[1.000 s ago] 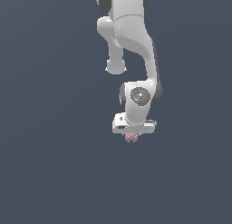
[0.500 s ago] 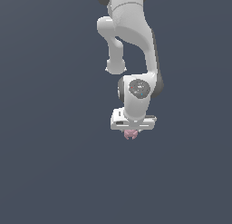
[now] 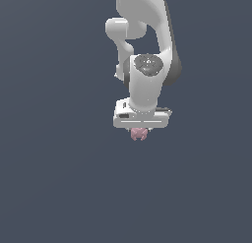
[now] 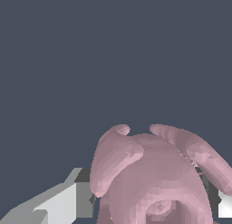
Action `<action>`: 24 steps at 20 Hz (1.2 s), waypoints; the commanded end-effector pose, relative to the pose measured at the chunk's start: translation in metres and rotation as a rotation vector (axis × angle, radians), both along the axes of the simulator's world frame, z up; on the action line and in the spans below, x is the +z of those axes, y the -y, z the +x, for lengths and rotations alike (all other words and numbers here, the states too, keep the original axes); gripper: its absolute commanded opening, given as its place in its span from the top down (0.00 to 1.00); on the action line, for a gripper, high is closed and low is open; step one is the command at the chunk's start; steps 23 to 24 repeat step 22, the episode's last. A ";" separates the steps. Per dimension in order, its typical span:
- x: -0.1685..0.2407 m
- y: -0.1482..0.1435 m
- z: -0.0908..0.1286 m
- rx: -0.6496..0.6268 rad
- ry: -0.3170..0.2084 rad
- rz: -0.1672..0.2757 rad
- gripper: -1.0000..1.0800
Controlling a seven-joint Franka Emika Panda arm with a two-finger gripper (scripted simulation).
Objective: Pick up the object and move it to a goal position.
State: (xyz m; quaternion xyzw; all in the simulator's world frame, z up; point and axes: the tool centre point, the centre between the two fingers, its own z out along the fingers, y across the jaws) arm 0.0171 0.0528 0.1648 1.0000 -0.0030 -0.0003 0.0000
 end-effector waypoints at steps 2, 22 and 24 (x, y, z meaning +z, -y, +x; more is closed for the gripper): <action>0.041 0.009 -0.003 0.000 0.001 0.001 1.00; 0.157 0.034 -0.005 0.000 0.001 0.000 1.00; 0.157 0.034 -0.005 0.000 0.001 0.000 1.00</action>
